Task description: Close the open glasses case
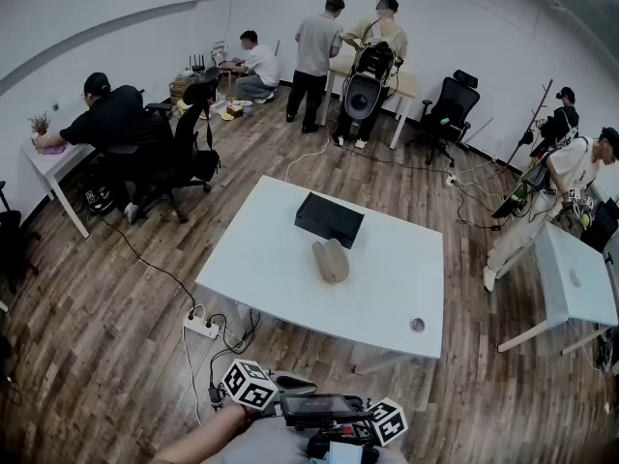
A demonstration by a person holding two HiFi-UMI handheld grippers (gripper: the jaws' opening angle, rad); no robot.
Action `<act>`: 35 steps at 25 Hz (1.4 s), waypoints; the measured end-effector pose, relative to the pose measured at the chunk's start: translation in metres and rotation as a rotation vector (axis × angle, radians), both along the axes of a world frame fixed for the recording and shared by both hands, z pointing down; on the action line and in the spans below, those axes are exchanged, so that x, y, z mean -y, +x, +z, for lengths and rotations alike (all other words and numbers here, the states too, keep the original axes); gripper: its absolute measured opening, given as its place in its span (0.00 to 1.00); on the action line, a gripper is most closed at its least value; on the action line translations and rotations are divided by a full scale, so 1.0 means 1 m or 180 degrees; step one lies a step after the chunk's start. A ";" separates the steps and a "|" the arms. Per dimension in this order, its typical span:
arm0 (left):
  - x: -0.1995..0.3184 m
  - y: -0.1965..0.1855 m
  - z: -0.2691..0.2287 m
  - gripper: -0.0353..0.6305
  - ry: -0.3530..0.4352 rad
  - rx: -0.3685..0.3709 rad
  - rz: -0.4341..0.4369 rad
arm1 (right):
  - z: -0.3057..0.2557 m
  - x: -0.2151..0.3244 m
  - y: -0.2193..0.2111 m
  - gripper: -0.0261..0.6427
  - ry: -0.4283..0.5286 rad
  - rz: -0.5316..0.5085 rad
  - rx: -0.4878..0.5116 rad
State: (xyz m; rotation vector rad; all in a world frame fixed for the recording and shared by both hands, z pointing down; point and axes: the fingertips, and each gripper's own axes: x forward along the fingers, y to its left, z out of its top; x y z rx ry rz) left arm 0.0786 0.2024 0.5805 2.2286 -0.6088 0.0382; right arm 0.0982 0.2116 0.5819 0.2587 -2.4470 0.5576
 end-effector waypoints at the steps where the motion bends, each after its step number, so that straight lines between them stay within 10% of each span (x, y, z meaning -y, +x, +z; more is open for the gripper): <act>1: 0.000 -0.002 0.000 0.08 -0.0004 -0.0002 0.0001 | 0.000 -0.001 -0.002 0.08 -0.0010 -0.0002 -0.0002; 35: 0.005 -0.017 0.013 0.08 -0.0176 0.0075 0.0204 | 0.007 -0.006 -0.031 0.08 -0.0392 -0.0162 0.0061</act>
